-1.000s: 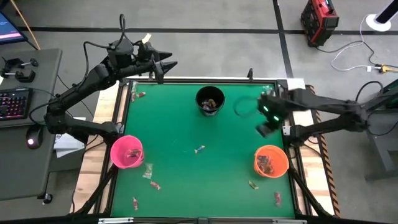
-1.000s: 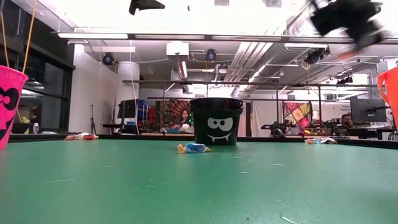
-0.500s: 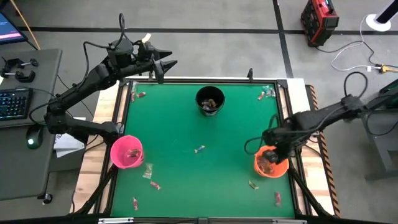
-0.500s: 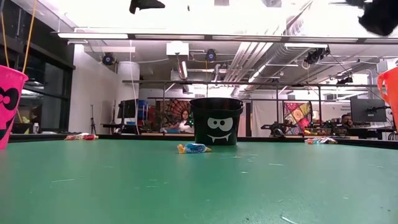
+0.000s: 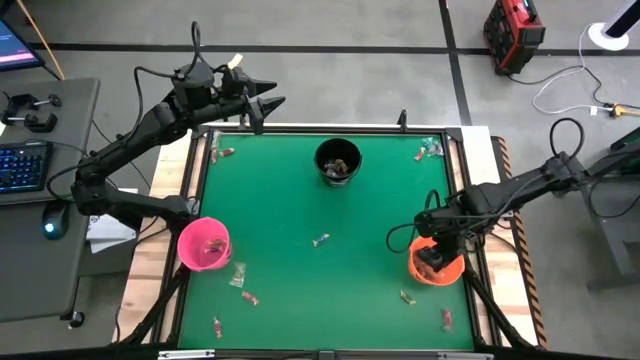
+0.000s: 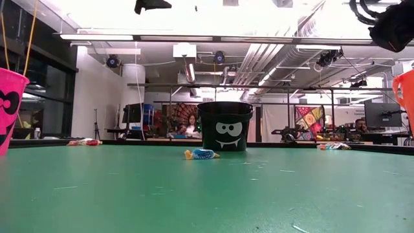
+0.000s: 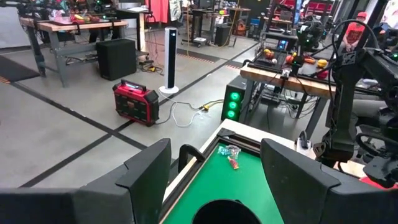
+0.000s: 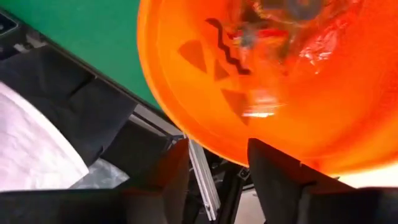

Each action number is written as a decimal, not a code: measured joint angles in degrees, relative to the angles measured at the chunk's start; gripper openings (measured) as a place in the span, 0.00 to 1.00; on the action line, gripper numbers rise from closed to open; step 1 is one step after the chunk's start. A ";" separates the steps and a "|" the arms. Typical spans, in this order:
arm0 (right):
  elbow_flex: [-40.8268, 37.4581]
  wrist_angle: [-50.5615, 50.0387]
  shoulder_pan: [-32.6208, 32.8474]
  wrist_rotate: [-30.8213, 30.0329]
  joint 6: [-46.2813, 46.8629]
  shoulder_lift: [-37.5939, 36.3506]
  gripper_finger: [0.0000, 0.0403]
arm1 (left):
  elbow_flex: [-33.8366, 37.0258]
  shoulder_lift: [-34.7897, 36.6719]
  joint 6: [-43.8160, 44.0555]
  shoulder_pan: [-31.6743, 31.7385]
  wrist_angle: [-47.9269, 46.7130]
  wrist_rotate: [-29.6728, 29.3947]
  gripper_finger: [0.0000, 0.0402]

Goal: Sort candy by brand, put in halloween buckets
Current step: Put the green candy into the black bucket, then put the red candy into the black bucket

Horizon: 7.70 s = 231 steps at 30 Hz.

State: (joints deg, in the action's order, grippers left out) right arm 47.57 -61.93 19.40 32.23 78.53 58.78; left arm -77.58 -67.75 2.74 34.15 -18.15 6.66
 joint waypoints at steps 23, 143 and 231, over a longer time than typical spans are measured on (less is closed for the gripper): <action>35.16 -6.67 4.16 -7.32 -16.59 25.17 0.51 | 0.00 0.00 -3.06 0.00 -0.05 -0.04 0.59; 34.03 29.51 -31.25 -44.90 -94.89 39.41 0.00 | -0.02 0.61 5.61 -2.14 -11.62 14.88 0.59; 34.12 34.34 -42.27 -30.12 -68.29 39.30 0.60 | -7.62 -41.24 -5.91 23.81 -52.18 -12.82 0.01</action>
State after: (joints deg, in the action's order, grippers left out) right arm 81.69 -27.58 -22.87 2.11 10.24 98.08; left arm -85.20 -108.99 -3.16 57.96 -70.33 -6.16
